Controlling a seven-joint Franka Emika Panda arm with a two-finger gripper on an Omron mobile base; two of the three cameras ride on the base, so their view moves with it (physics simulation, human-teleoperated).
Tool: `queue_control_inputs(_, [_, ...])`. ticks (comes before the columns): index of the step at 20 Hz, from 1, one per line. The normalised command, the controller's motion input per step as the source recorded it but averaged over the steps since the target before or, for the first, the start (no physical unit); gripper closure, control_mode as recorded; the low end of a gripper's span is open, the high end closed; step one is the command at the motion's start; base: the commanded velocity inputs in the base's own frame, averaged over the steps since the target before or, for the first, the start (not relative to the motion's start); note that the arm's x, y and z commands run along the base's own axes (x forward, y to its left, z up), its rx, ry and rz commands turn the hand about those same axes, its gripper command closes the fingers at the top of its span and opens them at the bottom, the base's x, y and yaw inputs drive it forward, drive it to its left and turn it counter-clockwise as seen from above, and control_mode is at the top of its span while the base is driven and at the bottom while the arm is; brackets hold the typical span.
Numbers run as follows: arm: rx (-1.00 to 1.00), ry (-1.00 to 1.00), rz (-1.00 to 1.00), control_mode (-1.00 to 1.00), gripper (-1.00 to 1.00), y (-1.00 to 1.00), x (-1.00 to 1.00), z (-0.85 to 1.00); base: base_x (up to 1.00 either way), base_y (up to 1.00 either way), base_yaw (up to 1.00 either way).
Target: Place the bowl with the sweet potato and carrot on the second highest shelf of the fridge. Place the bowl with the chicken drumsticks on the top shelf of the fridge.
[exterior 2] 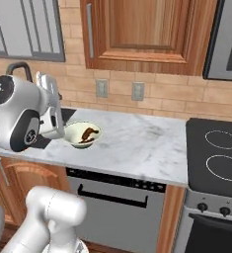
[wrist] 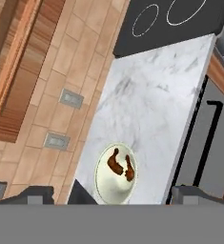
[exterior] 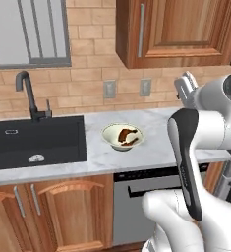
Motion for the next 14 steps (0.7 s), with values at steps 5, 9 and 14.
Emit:
queue_control_inputs(5, [0.00,0.00,0.00,1.00,-1.00,0.00,0.00,0.00,0.81,0.01,-0.09])
queue_control_inputs(9, [0.00,0.01,0.00,-1.00,-1.00,0.10,-0.06,-0.06,0.08,0.20,0.00])
queue_control_inputs(14, [0.03,0.32,0.14,-1.00,-1.00,0.03,-0.04,-0.75,0.00,0.00,0.00])
